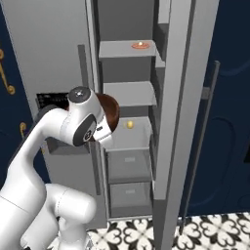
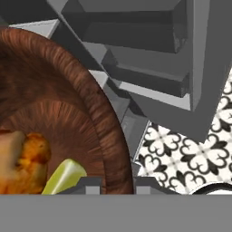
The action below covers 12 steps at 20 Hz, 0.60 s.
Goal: Pick the chicken drumstick and lemon wedge from their plates and place them in the bowl. Then put the bowl in the fridge.
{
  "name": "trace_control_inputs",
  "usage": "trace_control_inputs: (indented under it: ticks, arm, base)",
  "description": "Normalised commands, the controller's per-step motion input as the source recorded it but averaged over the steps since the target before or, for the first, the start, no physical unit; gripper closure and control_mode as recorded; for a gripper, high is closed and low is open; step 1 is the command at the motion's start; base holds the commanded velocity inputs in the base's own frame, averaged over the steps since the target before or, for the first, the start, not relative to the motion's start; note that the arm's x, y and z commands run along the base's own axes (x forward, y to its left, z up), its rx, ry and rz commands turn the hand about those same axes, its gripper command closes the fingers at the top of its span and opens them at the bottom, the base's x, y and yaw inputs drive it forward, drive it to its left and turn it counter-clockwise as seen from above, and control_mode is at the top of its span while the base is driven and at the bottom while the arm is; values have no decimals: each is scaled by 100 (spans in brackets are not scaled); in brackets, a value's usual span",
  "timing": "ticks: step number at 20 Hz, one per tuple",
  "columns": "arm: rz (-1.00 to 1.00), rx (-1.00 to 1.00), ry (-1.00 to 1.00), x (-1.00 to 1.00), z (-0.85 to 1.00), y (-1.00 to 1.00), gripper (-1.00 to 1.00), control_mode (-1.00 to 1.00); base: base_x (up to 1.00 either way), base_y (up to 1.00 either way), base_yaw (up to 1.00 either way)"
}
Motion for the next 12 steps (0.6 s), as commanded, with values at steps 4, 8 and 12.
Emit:
trace_control_inputs:
  ticks: [4,8,12]
  arm:
    - [0,0,0,0,0,0,100,100]
    - [0,0,0,0,0,0,100,100]
    - [0,0,0,0,0,0,100,100]
  base:
    - [46,-41,-3]
    - [99,0,-2]
    - [77,-5,-3]
